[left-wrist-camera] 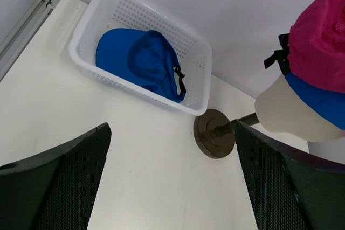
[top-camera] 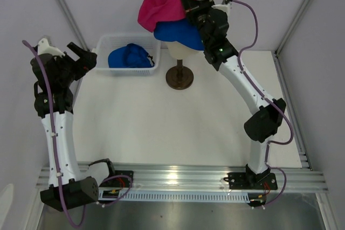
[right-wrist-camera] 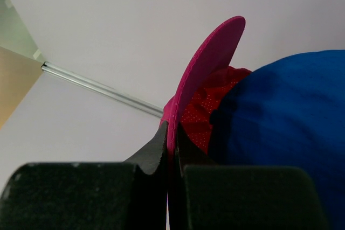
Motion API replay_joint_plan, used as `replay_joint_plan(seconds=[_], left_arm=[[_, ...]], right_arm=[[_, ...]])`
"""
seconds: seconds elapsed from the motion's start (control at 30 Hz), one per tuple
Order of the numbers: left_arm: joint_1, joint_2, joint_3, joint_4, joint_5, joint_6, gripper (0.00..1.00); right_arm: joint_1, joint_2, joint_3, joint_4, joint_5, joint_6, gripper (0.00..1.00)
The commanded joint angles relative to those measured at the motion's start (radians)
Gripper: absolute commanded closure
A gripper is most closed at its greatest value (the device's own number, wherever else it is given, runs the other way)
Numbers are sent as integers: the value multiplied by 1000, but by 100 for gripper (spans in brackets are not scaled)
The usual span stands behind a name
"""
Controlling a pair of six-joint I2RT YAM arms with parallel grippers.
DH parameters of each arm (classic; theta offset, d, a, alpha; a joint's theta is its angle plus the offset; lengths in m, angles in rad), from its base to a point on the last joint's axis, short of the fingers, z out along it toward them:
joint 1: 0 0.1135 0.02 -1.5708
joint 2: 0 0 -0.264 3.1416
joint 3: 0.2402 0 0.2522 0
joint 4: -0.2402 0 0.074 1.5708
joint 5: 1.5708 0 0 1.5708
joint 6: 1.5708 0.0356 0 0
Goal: Stack the hats
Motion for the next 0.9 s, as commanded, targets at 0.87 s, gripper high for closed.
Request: replay_joint_plan(seconds=[0.87], left_arm=[[8,-82,-60,94,104,-56,0]], right_arm=[[-116,-401,-491,71,80,183,100]])
